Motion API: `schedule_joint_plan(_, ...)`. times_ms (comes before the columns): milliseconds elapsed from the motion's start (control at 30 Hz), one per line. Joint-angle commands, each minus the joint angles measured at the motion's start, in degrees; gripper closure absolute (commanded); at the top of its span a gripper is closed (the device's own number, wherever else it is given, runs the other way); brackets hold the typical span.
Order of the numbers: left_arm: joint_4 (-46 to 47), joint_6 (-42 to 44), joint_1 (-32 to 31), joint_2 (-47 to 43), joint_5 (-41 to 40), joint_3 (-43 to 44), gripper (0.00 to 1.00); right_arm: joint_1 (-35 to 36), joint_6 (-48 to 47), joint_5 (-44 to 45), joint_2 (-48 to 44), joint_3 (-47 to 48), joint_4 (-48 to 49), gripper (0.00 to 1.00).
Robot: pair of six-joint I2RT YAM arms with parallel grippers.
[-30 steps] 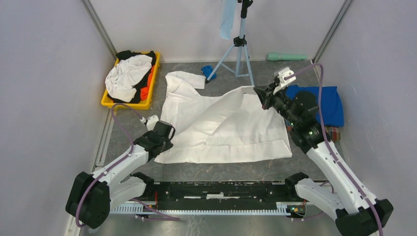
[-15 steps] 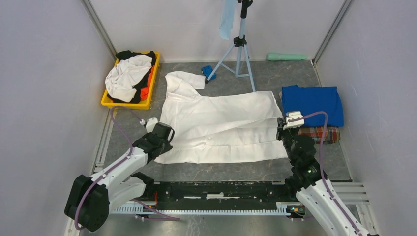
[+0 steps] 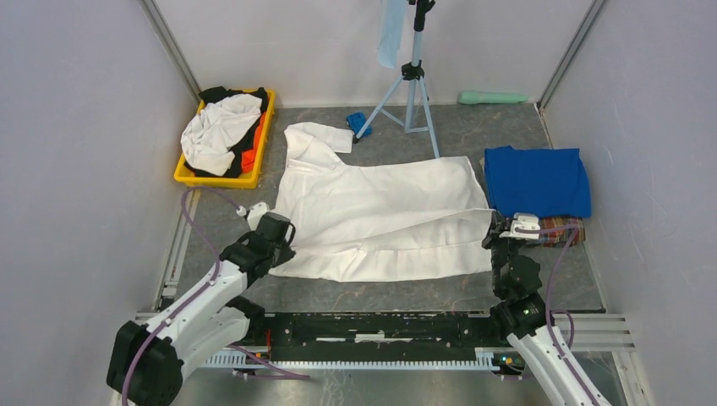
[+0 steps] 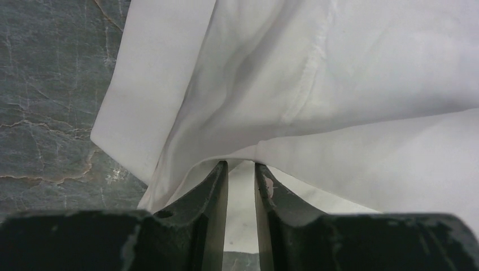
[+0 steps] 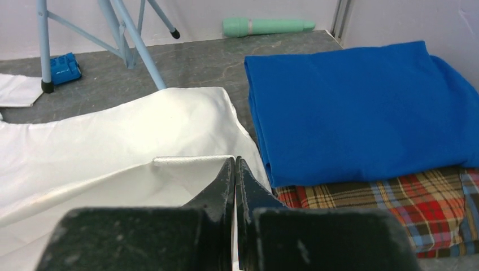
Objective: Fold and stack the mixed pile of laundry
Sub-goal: Fold the shirt.
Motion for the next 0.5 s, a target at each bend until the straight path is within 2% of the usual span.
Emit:
schedule_joint_plan(0,-4.1,-2.2,0.2,-6.5,2.4,1.2,0.70,-0.1,7.5,5.0,-4.9,-2.4,-1.0,1.00)
schedule_joint_plan(233,-6.6,0.8,0.2,-12.9,3.1,7.4,0.66,0.0,21.5,9.1,-10.6,-8.3,-5.4,1.00)
schedule_joint_plan(367,-5.4,1.9,0.1,-11.9,3.0,10.4,0.63,-0.1,24.5,12.3,-16.4,-10.3,-9.5,1.00)
schedule_joint_plan(467,-0.5,1.6,0.2,-11.4,4.0,9.2,0.61,0.0,26.3,15.0,-15.6,-9.7,-13.5,1.00)
